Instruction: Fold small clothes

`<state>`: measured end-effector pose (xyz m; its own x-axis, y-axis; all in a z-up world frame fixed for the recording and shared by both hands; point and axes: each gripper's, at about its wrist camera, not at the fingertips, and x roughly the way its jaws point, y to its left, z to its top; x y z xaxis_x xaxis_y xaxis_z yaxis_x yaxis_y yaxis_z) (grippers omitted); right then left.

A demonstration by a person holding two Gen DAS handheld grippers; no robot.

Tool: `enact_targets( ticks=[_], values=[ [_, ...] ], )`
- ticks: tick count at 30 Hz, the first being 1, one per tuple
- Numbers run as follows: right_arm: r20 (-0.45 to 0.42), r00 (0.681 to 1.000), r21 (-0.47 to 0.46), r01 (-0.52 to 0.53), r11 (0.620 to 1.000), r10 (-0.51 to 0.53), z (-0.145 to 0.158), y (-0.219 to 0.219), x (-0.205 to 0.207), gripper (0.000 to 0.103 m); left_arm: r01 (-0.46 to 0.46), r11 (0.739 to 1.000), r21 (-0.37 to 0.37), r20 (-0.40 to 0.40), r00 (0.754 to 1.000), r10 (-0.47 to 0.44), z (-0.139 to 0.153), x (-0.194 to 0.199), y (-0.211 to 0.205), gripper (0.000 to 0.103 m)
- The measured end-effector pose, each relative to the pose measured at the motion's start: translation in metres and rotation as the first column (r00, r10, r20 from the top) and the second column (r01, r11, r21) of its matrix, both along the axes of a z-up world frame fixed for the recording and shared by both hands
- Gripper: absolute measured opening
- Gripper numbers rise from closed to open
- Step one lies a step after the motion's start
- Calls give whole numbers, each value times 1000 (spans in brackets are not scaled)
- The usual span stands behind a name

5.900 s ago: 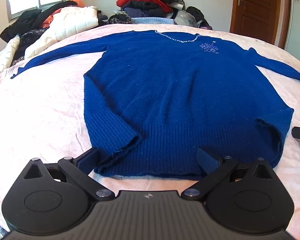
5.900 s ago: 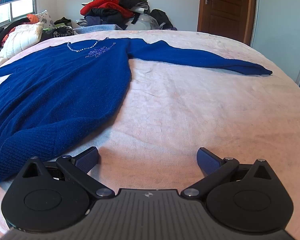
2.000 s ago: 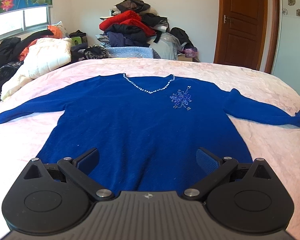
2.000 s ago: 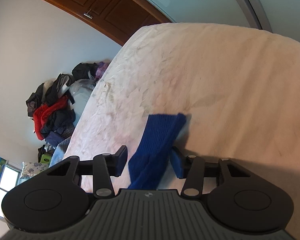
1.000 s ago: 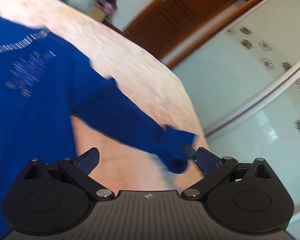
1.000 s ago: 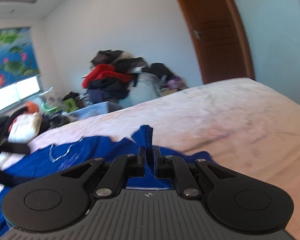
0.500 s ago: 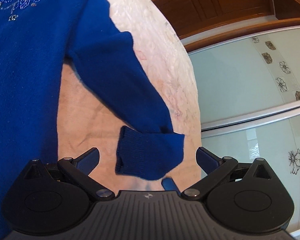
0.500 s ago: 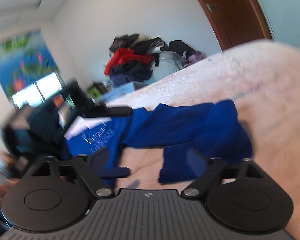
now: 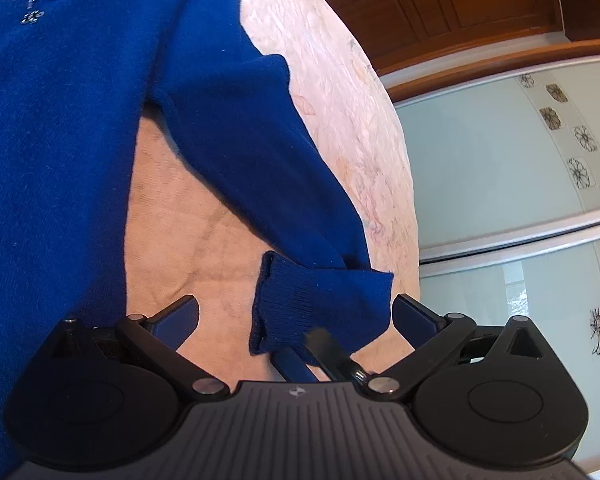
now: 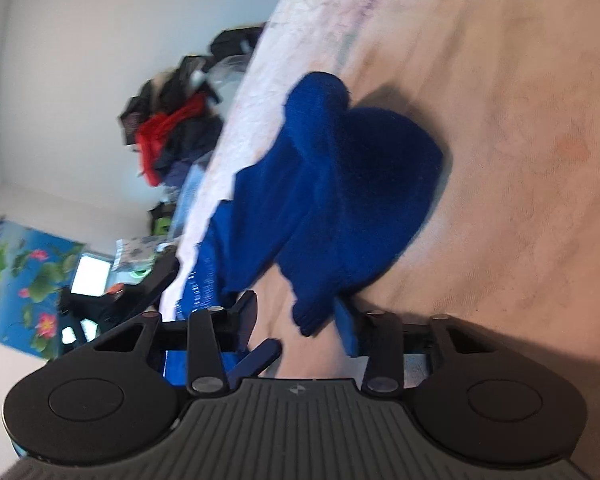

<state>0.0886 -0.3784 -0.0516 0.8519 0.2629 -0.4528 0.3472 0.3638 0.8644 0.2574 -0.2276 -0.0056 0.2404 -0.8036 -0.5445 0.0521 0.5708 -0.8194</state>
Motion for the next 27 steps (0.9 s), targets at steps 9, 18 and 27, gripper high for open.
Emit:
enact_targets(
  ticks=[9, 18, 27],
  values=[
    [-97, 990, 66, 110, 992, -103, 0, 12, -18, 38, 8, 1000, -8, 2, 1000, -8, 1, -1, 4, 103],
    [-73, 986, 81, 157, 984, -151, -2, 16, 13, 52, 10, 1000, -7, 6, 1000, -10, 1, -4, 2, 103],
    [-31, 985, 133, 174, 976, -171, -21, 4, 14, 9, 8, 1000, -23, 0, 1000, -8, -2, -3, 2, 103]
  ],
)
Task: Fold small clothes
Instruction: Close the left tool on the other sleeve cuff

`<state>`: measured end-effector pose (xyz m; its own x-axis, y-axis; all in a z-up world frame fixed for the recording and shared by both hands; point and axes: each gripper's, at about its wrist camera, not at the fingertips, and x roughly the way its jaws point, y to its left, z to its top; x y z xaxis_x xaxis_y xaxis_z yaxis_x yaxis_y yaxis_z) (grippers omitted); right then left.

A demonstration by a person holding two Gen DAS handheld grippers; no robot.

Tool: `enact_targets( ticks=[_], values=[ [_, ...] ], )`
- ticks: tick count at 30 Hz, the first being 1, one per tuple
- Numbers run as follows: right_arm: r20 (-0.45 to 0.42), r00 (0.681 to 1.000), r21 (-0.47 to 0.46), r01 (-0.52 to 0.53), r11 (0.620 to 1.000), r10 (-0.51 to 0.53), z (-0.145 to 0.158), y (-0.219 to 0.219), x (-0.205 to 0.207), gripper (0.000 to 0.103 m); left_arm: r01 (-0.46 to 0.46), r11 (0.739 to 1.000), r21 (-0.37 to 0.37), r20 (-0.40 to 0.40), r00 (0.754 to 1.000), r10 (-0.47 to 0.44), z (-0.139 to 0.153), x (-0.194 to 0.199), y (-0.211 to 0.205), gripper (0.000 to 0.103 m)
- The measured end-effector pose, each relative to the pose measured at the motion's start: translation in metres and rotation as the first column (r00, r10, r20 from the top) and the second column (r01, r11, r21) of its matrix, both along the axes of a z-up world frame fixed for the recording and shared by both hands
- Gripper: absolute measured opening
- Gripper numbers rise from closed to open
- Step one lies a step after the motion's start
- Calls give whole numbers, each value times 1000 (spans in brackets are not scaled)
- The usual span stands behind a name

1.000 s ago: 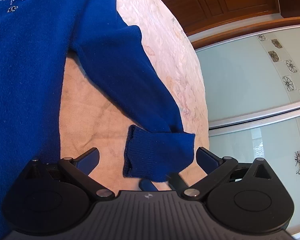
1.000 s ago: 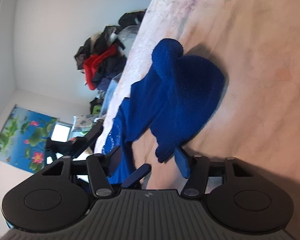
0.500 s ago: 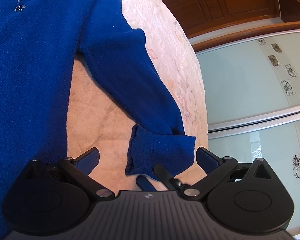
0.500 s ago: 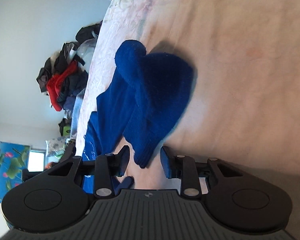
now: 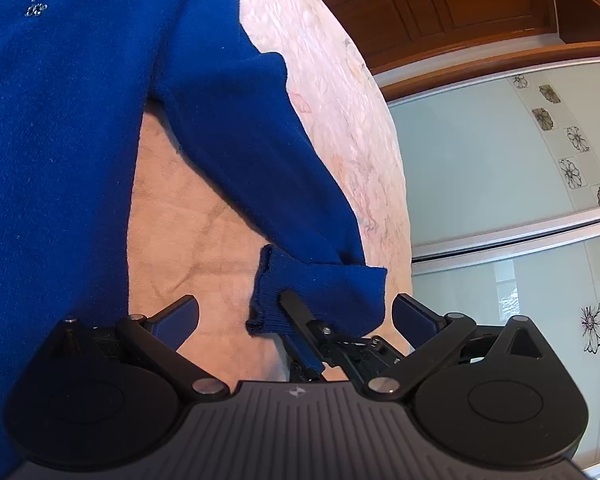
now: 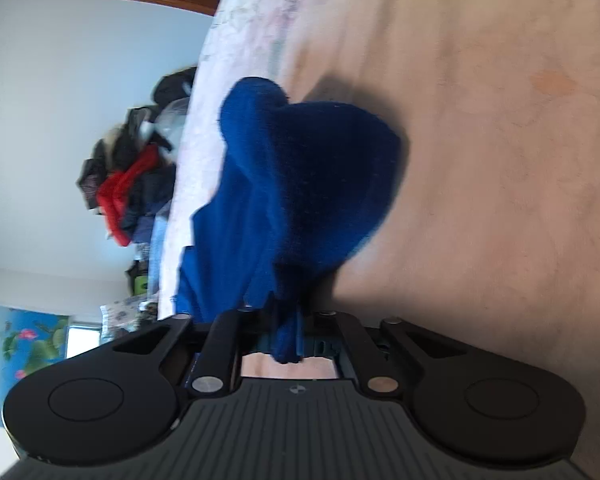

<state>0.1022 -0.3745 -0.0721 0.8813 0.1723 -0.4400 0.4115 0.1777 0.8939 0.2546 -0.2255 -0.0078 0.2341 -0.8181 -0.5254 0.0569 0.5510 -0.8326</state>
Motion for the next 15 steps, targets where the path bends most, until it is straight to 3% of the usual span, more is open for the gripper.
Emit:
enact_targets(
  ticks=[4, 8, 9, 10, 12, 15],
  values=[
    [138, 990, 55, -31, 998, 23, 1, -1, -8, 11, 2, 1000, -23, -9, 1000, -2, 1, 2, -3, 103],
    [299, 953, 119, -81, 990, 42, 4, -6, -19, 11, -19, 1000, -12, 14, 1000, 20, 10, 4, -9, 103],
    [318, 946, 120, -101, 988, 58, 6, -8, -19, 11, -13, 1000, -15, 12, 1000, 13, 10, 4, -11, 100],
    [339, 938, 126, -125, 984, 75, 6, -10, -18, 11, -5, 1000, -17, 8, 1000, 5, 10, 4, -12, 84],
    [349, 933, 119, -142, 983, 93, 8, -11, -17, 13, 39, 998, -43, -20, 999, -40, 9, 5, -18, 63],
    [357, 927, 114, -166, 980, 116, 7, -12, -14, 13, 49, 998, -46, -47, 998, -51, 8, 4, -22, 55]
  ],
)
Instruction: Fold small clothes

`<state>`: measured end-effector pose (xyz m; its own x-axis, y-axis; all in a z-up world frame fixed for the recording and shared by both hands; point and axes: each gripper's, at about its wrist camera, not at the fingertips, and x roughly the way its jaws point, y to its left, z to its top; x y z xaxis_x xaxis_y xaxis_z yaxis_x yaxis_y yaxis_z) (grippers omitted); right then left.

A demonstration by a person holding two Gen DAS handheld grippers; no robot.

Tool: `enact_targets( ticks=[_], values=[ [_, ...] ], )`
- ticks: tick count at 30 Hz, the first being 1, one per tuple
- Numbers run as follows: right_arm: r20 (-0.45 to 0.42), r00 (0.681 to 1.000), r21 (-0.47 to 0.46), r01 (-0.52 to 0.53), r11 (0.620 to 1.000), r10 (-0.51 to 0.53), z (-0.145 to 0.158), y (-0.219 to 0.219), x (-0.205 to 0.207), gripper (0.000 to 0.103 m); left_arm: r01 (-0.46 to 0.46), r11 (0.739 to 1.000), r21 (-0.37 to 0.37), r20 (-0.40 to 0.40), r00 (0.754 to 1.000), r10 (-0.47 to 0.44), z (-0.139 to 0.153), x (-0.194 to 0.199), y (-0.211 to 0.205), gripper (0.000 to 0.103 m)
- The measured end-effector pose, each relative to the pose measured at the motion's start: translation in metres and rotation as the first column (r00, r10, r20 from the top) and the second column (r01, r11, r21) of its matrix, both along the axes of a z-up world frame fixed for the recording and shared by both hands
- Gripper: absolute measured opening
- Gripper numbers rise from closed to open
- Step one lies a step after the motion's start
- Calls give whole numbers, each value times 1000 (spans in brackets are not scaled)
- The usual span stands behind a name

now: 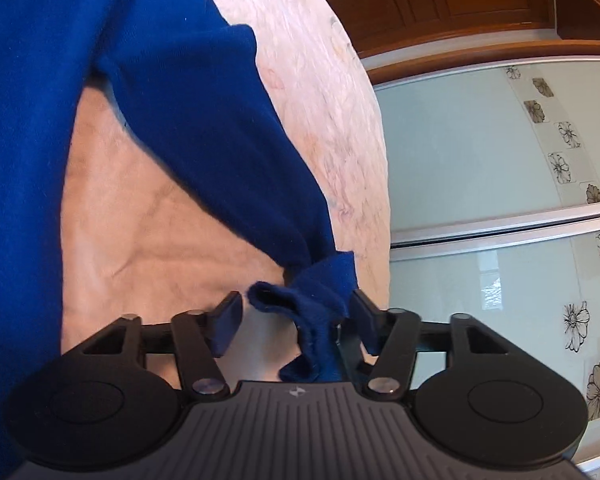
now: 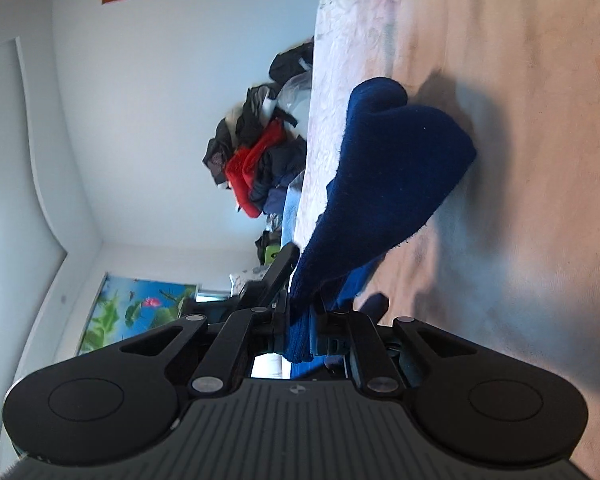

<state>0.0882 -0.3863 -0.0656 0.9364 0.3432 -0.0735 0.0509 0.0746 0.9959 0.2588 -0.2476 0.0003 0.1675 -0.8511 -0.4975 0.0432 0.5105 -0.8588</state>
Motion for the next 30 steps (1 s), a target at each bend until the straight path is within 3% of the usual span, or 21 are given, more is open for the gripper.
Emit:
enact_targets(
  ticks=[2, 3, 8, 9, 10, 12, 13, 17, 22, 27, 30],
  values=[
    [-6, 1000, 1, -8, 1000, 8, 1, -2, 6, 14, -6, 1000, 5, -10, 1000, 6, -1, 0, 1, 46],
    [-25, 1000, -6, -9, 1000, 9, 1, -2, 7, 17, 5, 1000, -15, -17, 1000, -5, -2, 0, 0, 26],
    [-36, 999, 6, -20, 1000, 20, -3, -5, 14, 19, 15, 1000, 27, 3, 1000, -15, 1, -3, -1, 23],
    [-39, 999, -1, -26, 1000, 26, -3, -5, 14, 21, 19, 999, 34, 13, 1000, -19, 3, -4, -2, 20],
    [-48, 998, -12, -36, 999, 36, -4, -6, 14, 21, 21, 999, 46, 36, 999, -23, 6, -4, -2, 8],
    [-53, 999, -39, -13, 999, 11, -8, -6, 9, 53, 18, 998, 55, 53, 998, -21, 12, -1, 2, 8],
    [-15, 1000, -35, 6, 999, -7, -10, -7, 6, 59, 17, 998, 57, 58, 998, -20, 14, 0, 5, 8],
    [1, 1000, -28, 21, 999, -21, -8, -11, 10, 57, -1, 995, 95, 92, 996, -8, 21, 2, 13, 6],
    [-64, 997, -19, 36, 999, -37, -10, -13, 22, 41, 20, 991, 134, 106, 994, -34, 18, 0, 12, 5],
    [-59, 998, -25, -11, 1000, 9, 1, -6, 31, 53, 20, 989, 147, 125, 991, -38, 10, -1, 13, 6],
    [-48, 999, -14, -8, 1000, 7, 0, -8, 32, 53, 32, 985, 169, 146, 988, -57, 8, -3, 11, 6]
  ],
)
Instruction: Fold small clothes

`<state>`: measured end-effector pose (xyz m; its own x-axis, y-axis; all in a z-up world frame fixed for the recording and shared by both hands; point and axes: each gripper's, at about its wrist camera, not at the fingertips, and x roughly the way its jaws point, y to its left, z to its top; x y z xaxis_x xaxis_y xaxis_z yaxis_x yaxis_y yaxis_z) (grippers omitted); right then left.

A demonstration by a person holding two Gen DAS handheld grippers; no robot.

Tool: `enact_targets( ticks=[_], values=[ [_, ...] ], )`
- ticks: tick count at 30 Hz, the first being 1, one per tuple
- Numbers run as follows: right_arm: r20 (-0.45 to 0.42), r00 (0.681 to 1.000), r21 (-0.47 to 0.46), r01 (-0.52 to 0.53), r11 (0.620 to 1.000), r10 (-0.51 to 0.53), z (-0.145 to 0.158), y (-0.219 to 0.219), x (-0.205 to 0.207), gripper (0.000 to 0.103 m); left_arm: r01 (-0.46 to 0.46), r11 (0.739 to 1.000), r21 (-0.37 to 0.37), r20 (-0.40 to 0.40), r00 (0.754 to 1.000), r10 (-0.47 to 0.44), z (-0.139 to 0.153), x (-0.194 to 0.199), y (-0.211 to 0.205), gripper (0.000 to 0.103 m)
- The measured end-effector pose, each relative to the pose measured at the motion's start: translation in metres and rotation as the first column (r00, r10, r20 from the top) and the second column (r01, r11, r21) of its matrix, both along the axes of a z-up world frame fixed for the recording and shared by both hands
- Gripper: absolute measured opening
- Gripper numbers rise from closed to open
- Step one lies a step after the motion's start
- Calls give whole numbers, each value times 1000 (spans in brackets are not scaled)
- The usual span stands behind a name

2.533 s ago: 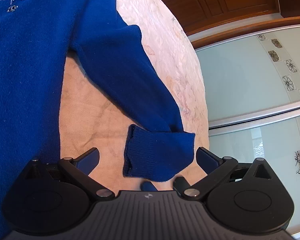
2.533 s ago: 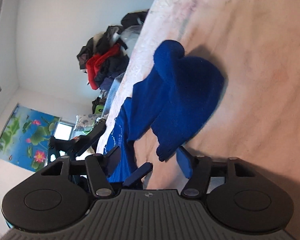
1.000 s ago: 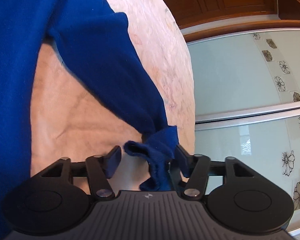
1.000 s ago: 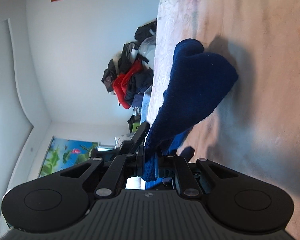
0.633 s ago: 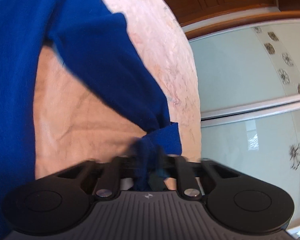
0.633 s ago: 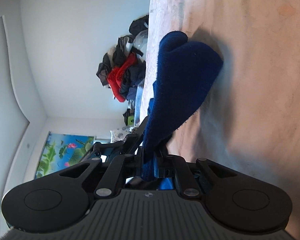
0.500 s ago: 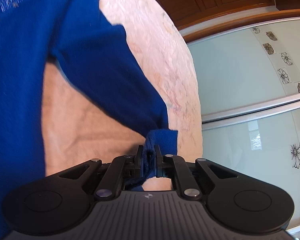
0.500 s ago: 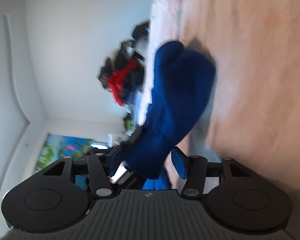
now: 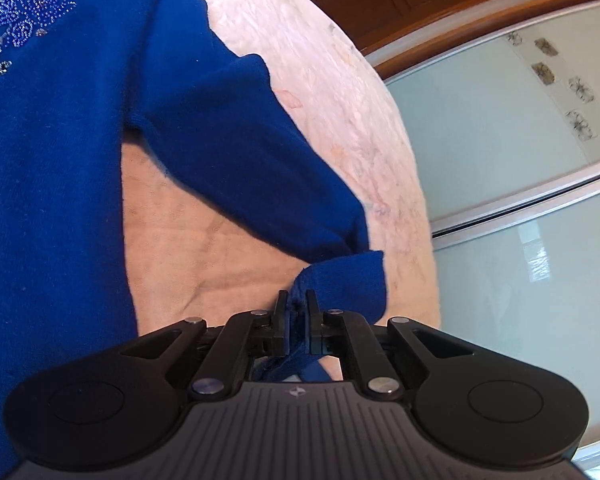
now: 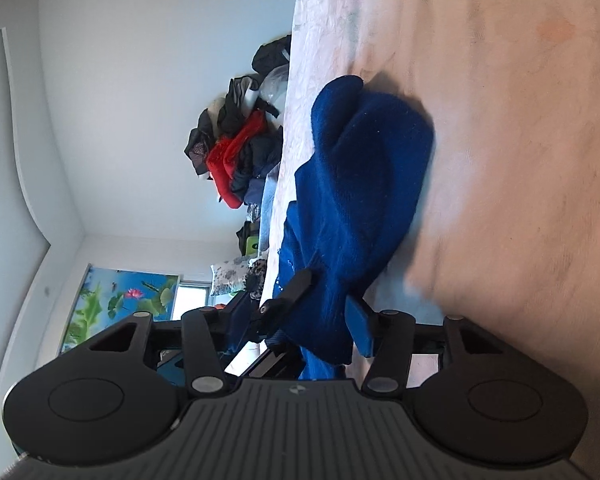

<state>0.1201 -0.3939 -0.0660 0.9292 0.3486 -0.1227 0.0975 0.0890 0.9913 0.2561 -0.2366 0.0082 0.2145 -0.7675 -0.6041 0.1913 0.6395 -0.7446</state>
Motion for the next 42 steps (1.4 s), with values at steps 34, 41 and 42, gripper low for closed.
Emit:
enact_targets(
  ticks=[34, 41, 42],
  values=[
    [17, 980, -213, -191, 958, 199, 42, 20, 31, 70, -456, 878, 147, 185, 884, 428, 54, 34, 295, 4],
    [12, 959, -308, -265, 914, 282, 79, 35, 104, 77, -490, 862, 130, 174, 867, 467, 50, 27, 325, 4],
    [5, 957, -316, -273, 909, 289, 82, 38, 116, 77, -499, 857, 125, 174, 862, 477, 51, 26, 330, 4]
  ],
)
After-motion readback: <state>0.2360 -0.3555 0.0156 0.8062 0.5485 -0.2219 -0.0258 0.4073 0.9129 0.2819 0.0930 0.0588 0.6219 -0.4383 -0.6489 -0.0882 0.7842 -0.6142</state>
